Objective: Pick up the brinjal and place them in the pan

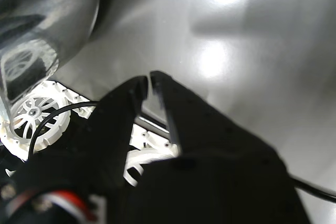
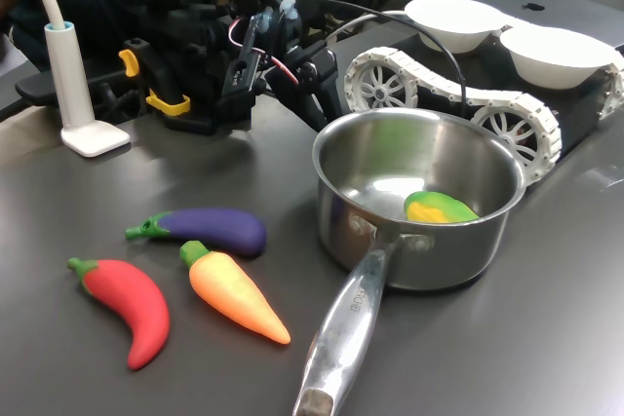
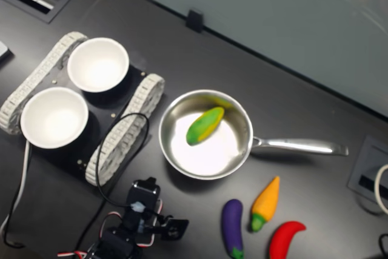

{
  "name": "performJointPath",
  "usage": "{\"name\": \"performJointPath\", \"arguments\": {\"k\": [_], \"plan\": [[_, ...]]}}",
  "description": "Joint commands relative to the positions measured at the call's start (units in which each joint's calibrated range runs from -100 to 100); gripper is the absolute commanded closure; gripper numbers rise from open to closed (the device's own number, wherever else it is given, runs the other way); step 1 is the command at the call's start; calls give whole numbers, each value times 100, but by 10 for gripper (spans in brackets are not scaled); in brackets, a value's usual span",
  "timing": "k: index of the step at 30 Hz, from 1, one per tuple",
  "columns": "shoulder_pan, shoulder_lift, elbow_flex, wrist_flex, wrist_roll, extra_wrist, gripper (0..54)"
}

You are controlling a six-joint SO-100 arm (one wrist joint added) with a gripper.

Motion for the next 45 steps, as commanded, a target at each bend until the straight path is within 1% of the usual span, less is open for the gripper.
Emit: {"name": "performJointPath", "arguments": {"k": [1, 13, 18, 23, 32, 36, 37, 38, 45], "plan": [[-87, -58, -129, -90, 5, 65, 534], [-65, -58, -129, -90, 0, 65, 534], [-191, -58, -129, -82, 59, 73, 534], [-168, -58, -238, -31, 5, 207, 534], [-110, -58, -356, 80, 39, 233, 534], [-351, -58, -410, 157, 0, 384, 534], [-489, -58, -410, 157, -39, 510, 534], [-569, -58, -410, 157, -54, 569, 534], [-363, -58, -583, 268, 20, 535, 534]]}}
